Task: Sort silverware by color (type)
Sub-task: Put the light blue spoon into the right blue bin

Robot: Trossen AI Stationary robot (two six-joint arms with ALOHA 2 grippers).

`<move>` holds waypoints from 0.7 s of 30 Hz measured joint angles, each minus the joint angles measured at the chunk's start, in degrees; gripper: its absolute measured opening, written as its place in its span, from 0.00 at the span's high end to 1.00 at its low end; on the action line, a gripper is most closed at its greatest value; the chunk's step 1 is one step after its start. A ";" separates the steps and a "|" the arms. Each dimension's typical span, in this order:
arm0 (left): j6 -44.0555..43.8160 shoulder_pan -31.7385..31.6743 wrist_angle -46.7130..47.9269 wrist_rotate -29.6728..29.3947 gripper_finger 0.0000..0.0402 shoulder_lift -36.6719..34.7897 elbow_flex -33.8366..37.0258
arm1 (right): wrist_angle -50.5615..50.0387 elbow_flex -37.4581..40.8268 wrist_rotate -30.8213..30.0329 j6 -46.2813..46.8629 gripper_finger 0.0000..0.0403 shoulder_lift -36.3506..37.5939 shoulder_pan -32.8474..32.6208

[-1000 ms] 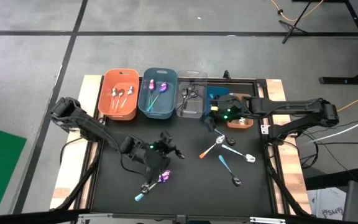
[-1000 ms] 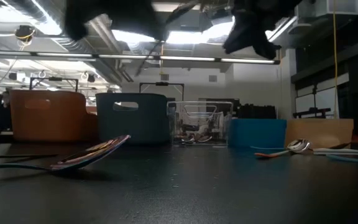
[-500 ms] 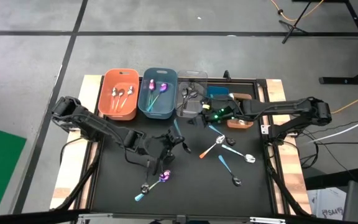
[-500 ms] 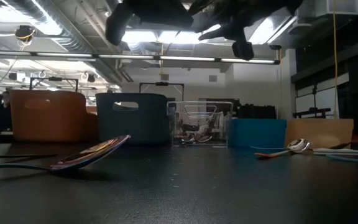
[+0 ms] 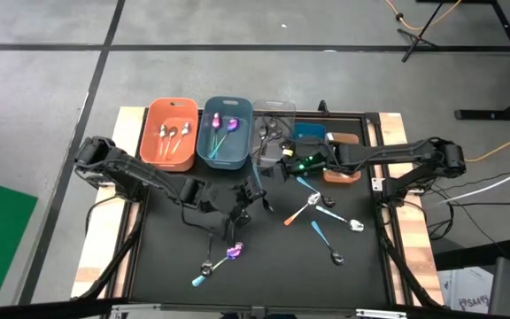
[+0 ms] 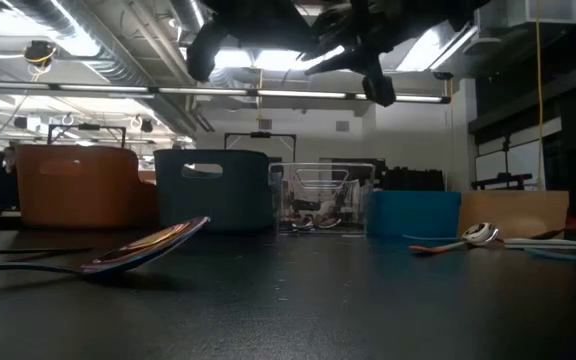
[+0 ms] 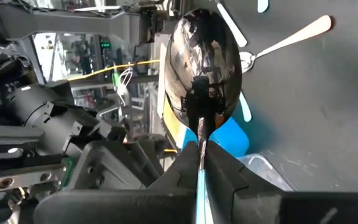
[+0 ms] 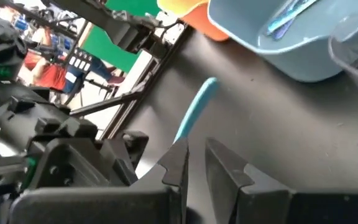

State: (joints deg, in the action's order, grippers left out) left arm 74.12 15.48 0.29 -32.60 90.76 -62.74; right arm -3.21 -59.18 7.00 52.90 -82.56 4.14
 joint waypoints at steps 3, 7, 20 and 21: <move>0.02 -0.55 0.02 0.67 0.98 -0.02 0.00 | 0.43 -0.02 -2.15 -0.22 0.88 -0.42 -0.02; 0.07 -1.18 0.05 0.81 0.98 -0.02 0.00 | 0.38 -0.02 -3.91 -0.28 0.88 -0.44 0.00; 0.12 -4.46 0.07 9.90 0.98 -0.02 0.00 | 0.03 -0.02 -5.04 -0.28 0.88 -0.63 0.00; 0.12 -4.61 0.07 9.90 0.98 -0.02 0.00 | 0.03 -0.02 -5.06 -0.28 0.88 -0.68 0.00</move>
State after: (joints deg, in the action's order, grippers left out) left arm 74.24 10.87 0.36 -22.70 90.74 -62.74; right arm -3.18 -59.20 1.93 52.62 -83.23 4.14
